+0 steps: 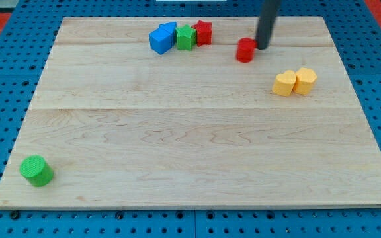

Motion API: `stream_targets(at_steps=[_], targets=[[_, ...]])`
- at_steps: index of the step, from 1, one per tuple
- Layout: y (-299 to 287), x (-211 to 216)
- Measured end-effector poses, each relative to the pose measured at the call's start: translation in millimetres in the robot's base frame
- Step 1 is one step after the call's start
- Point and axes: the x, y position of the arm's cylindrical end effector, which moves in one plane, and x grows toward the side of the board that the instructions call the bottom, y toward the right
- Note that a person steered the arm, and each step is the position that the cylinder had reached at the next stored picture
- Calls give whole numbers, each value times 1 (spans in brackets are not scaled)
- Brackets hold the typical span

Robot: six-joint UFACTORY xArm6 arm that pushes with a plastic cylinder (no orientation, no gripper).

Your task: Slide the yellow hexagon and yellow heart to the left side on the board

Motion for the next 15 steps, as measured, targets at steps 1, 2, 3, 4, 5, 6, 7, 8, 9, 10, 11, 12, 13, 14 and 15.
stream_targets(at_steps=[1, 2, 3, 4, 5, 6, 7, 8, 9, 10, 11, 12, 13, 14, 15], targets=[[-17, -1], [52, 34], [-5, 48], [-45, 11], [-71, -13], [4, -11], [99, 25], [144, 92], [114, 103], [45, 102], [1, 103], [-18, 123], [-45, 149], [-60, 186], [-91, 219]])
